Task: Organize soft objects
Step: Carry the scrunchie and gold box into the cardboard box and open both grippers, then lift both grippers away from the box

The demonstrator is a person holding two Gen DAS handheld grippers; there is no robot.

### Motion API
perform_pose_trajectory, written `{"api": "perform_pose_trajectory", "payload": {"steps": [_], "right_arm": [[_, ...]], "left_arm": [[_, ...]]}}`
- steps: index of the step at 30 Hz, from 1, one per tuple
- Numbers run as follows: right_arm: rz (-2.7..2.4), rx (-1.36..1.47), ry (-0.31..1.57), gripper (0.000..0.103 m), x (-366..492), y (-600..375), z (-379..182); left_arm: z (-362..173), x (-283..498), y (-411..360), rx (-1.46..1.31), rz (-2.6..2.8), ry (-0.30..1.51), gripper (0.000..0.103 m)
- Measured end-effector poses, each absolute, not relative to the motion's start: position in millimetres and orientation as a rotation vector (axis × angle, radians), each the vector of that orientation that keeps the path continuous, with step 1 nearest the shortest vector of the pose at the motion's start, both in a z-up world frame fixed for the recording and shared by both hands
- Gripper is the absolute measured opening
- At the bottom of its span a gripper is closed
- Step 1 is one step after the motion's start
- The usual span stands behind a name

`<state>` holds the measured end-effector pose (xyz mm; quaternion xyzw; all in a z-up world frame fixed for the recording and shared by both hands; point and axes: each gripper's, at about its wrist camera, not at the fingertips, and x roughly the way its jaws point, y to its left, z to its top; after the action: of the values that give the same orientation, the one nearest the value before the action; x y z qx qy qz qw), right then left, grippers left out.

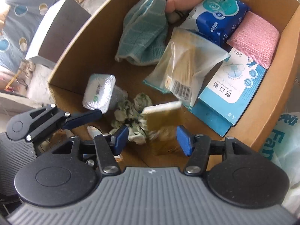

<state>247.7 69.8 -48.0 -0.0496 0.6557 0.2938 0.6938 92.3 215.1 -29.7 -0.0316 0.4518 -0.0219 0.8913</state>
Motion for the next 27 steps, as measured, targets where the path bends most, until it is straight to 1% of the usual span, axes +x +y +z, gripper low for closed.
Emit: {"api": "perform_pose_trajectory", "payload": {"steps": [3,5,10,13,20,24,27], "right_arm": [[0.658,-0.067,1.432,0.057,248.4,61.8,-36.7],[0.668,-0.023,1.412,0.057,248.2,52.8,-28.2],[0.7,0.106,1.313,0.057,235.4,9.3,5.6],[0.698,0.203,1.248,0.059,219.2,-33.1,22.8],[0.472,0.336,1.076,0.062,180.2,-171.1,54.7],[0.25,0.386,1.007,0.063,155.9,-256.5,57.4],[0.107,0.448,0.989,0.063,136.7,-311.3,44.3]], "left_arm": [[-21.8,87.9,219.0,-0.095,-0.023,0.906,0.052],[-15.7,84.7,220.7,-0.115,-0.01,0.878,0.055],[0.5,71.2,215.1,-0.18,0.007,0.786,0.066],[8.0,62.9,199.9,-0.217,-0.023,0.729,0.074],[15.6,64.0,124.7,-0.213,-0.187,0.633,0.085],[11.6,75.6,67.1,-0.166,-0.304,0.61,0.086],[3.2,84.4,19.5,-0.074,-0.355,0.597,0.086]]}}
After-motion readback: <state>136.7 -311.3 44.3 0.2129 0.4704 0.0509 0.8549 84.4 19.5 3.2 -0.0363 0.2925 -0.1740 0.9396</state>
